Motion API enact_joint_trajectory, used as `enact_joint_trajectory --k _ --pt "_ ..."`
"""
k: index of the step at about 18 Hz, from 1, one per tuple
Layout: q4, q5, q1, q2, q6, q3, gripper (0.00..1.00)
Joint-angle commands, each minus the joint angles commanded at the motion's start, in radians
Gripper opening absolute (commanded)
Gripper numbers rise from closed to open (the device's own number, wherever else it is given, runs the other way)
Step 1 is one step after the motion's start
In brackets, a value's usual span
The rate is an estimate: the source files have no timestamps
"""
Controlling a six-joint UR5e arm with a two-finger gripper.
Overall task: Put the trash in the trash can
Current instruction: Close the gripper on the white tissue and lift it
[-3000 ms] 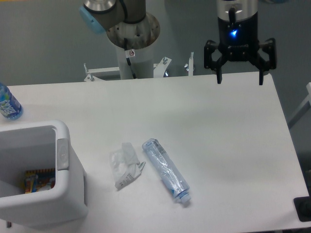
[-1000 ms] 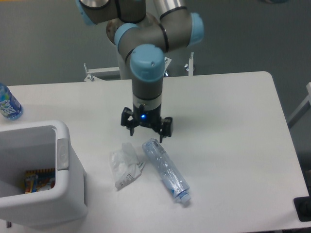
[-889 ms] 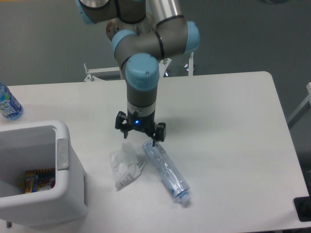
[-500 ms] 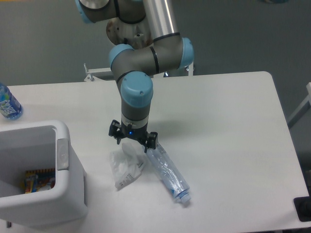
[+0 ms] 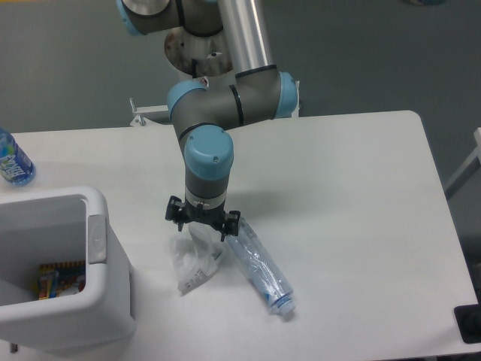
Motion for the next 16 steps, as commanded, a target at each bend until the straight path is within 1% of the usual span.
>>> enact_joint_trajectory --k 1,2,3,4,5,12,16 --pt "0.000 0.000 0.000 0.000 0.000 0.000 0.35" --pt "0.000 0.002 0.000 0.002 0.000 0.000 0.24" --pt "0.000 0.005 0.000 0.003 -0.002 0.000 0.09" --pt "-0.002 0.006 0.000 0.003 -0.003 -0.002 0.02" --pt "-0.002 0.006 0.000 0.005 -0.003 -0.002 0.00" --pt "-0.011 0.006 0.000 0.011 -0.002 0.000 0.00" --pt "-0.014 -0.005 0.002 0.026 0.002 0.008 0.00"
